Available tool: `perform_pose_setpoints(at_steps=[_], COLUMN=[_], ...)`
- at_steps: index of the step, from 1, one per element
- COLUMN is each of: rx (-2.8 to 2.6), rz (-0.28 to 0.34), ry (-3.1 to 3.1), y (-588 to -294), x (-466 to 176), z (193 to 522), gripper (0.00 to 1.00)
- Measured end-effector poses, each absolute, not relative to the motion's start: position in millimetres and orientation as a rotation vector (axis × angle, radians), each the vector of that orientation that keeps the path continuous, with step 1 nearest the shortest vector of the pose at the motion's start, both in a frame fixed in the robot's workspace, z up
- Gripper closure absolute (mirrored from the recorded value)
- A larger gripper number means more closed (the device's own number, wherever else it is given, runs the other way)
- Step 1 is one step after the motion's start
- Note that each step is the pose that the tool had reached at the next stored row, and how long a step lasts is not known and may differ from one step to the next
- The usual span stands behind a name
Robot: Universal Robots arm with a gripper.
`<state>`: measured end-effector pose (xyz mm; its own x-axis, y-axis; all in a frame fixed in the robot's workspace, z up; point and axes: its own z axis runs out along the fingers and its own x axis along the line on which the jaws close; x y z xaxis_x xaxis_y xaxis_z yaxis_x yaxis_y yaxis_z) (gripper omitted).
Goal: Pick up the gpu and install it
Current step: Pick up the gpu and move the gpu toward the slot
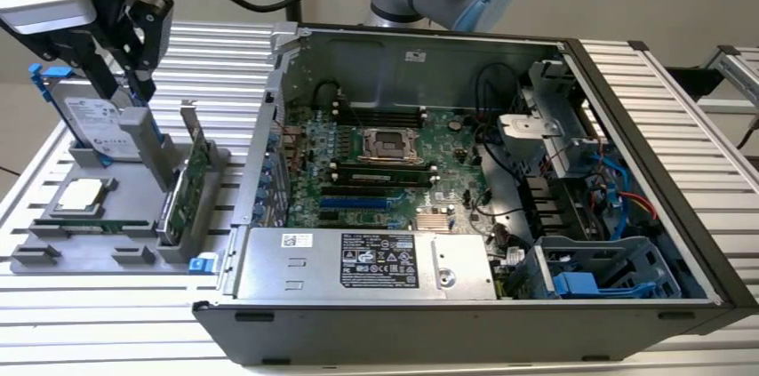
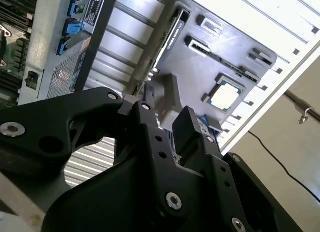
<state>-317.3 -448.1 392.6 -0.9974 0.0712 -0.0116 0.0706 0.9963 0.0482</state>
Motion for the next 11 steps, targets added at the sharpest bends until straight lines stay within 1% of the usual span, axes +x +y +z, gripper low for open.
perform_pose_setpoints(at_steps=[11], rx=[0.111], rz=[0.075], ry=[3.125], y=[-448.0], x=[-317.3], z=[389.3], gripper=[0.0])
